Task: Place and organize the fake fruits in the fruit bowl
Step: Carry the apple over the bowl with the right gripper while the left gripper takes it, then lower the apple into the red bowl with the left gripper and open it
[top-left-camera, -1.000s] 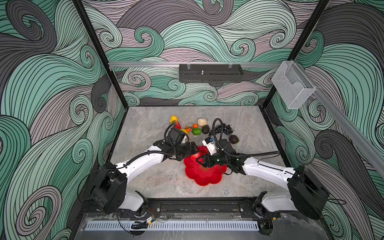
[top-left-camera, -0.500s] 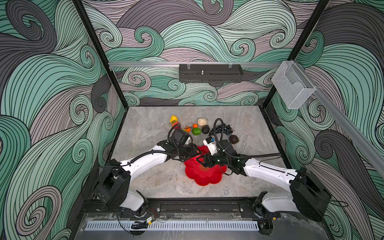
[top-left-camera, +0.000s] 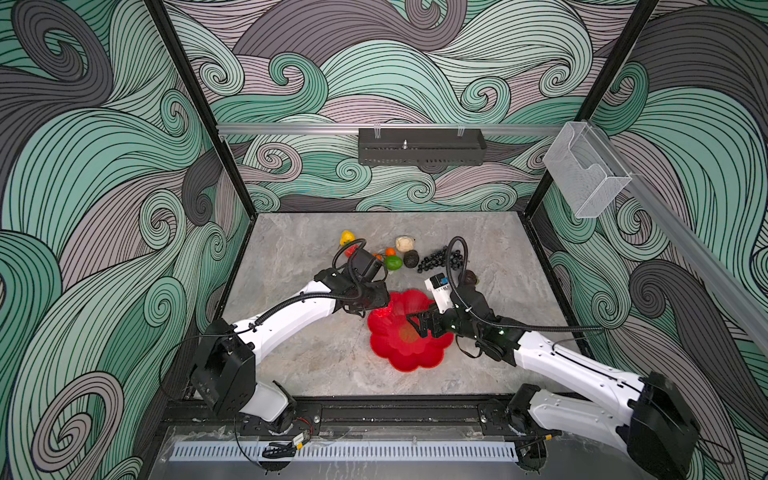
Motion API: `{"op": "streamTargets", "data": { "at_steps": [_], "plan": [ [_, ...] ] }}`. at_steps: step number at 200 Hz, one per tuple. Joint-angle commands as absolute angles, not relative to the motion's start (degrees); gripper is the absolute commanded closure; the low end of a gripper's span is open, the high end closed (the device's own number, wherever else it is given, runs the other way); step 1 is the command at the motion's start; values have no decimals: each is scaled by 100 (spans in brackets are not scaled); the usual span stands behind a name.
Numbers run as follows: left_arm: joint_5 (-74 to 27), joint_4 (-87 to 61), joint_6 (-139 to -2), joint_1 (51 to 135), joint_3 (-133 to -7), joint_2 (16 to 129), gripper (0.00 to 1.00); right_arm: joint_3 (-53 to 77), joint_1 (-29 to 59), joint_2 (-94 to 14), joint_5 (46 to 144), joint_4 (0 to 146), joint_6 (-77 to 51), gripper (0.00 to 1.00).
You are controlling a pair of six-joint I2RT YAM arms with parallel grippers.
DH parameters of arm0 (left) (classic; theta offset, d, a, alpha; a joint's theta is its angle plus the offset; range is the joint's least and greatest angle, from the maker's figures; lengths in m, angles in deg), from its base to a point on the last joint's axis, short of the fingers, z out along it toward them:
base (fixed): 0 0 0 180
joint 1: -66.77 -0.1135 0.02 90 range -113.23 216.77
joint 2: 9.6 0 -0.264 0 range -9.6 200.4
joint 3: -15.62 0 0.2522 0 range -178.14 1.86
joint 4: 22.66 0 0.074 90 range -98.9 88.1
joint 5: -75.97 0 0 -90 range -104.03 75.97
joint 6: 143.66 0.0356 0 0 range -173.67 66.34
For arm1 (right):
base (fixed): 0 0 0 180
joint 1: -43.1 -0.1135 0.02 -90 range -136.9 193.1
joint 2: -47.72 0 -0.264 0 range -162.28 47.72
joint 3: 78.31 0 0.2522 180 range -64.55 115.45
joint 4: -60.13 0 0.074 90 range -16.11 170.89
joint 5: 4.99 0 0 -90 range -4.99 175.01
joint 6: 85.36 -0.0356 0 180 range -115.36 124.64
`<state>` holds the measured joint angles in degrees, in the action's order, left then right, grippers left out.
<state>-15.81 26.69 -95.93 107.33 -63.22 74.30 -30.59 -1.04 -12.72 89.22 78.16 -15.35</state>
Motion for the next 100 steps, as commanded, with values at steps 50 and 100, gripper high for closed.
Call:
{"op": "streamTargets", "data": {
  "at_steps": [50,100],
  "plan": [
    [-239,2261,-8768,11970,-6630,7983,49,-4033,149,469,6049,8238,-1905,3],
    [-72,1690,-8529,12507,-6890,8782,48,-4372,433,840,5755,8275,-2223,3]
  ]
}}
